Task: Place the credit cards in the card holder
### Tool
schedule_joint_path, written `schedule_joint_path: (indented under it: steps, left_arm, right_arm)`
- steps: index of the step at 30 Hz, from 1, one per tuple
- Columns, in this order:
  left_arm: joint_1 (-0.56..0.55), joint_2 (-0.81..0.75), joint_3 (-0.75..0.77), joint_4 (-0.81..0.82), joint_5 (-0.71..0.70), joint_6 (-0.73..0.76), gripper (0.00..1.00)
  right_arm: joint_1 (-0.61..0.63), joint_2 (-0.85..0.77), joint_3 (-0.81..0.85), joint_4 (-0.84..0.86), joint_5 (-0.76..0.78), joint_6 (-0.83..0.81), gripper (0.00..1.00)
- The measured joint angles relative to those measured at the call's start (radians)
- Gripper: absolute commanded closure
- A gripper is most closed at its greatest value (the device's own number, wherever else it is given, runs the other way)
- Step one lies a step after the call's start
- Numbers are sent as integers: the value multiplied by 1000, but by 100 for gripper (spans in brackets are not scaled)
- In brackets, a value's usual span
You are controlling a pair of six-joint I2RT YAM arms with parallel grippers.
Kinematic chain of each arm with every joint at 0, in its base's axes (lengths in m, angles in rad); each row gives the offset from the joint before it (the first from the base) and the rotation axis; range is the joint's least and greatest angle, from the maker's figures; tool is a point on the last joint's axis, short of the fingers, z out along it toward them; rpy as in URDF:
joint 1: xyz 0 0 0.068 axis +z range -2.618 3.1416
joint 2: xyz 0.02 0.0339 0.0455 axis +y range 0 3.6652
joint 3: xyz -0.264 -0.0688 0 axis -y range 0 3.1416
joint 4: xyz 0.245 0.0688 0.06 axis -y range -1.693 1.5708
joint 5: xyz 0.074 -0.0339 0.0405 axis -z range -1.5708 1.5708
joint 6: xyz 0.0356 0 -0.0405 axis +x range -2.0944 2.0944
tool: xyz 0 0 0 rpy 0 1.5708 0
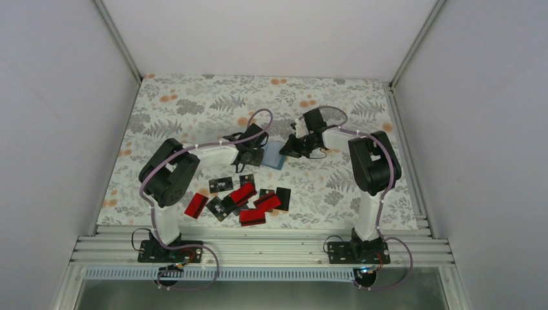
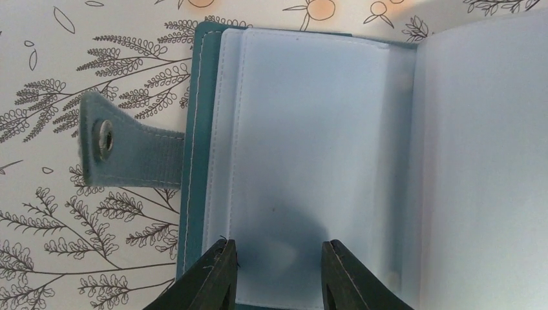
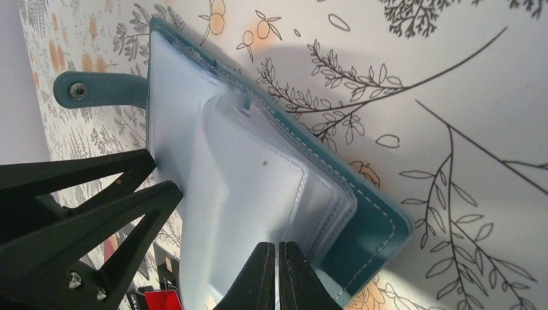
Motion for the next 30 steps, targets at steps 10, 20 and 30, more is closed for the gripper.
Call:
schedule_joint_path:
  steps: [10, 20, 30]
  left_arm:
    - [5, -34, -74, 98, 54, -13, 69]
    - [4, -99, -132, 132, 178, -26, 70]
    - [4, -299, -166, 56, 203, -60, 69]
  right_arm:
    - [16, 68, 84, -43, 13, -7, 95]
    - [76, 113, 217, -88, -6, -8, 93]
    - [85, 113, 281, -128, -26, -26, 89]
